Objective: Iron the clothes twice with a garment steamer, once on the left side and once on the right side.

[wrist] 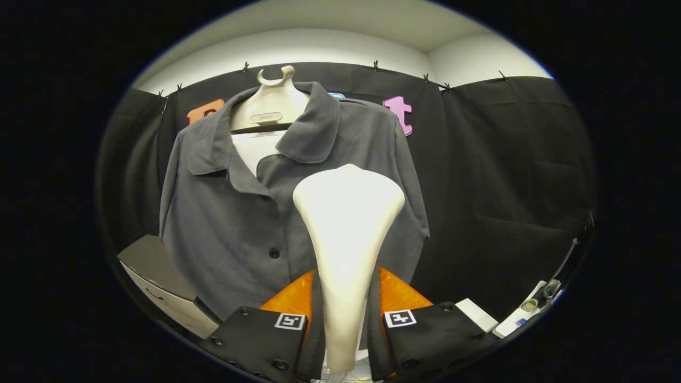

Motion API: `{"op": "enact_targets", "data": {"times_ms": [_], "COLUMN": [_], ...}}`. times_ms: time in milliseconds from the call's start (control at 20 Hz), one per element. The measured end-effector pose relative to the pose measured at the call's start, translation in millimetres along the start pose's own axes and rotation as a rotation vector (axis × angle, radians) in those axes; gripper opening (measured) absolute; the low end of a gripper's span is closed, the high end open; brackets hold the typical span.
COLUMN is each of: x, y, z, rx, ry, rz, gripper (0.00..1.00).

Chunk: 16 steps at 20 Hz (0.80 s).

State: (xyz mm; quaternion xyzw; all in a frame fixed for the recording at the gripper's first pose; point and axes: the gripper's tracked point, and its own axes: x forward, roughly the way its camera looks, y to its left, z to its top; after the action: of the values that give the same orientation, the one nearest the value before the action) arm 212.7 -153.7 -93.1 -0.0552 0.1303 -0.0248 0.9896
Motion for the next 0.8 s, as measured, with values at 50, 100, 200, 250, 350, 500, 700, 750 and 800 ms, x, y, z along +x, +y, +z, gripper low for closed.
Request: {"op": "enact_targets", "data": {"times_ms": [50,100,200,250,350,500,700,750,800], "x": [4.8,9.7,21.0,26.7,32.4,33.5,35.3,36.2,36.7], "y": [-4.1,-7.0,-10.4,-11.4,-12.9,-11.7,-9.2,-8.1,-7.0], "z": [3.1,4.9,1.3,-2.5,-12.7,-22.9,-32.3,-35.1,-38.7], "rx": [0.002,0.003,0.007,0.01,0.016,0.015,0.019,0.018,0.018], "ry": [-0.006,-0.008,-0.004,0.002,0.021,0.024,0.026,0.03,0.034], "rz": [-0.005,-0.006,-0.006,-0.003,0.003,0.023,0.038,0.041,0.042], "gripper": [0.4,0.4,0.4,0.4,0.4,0.4,0.4,0.4,0.4]}}
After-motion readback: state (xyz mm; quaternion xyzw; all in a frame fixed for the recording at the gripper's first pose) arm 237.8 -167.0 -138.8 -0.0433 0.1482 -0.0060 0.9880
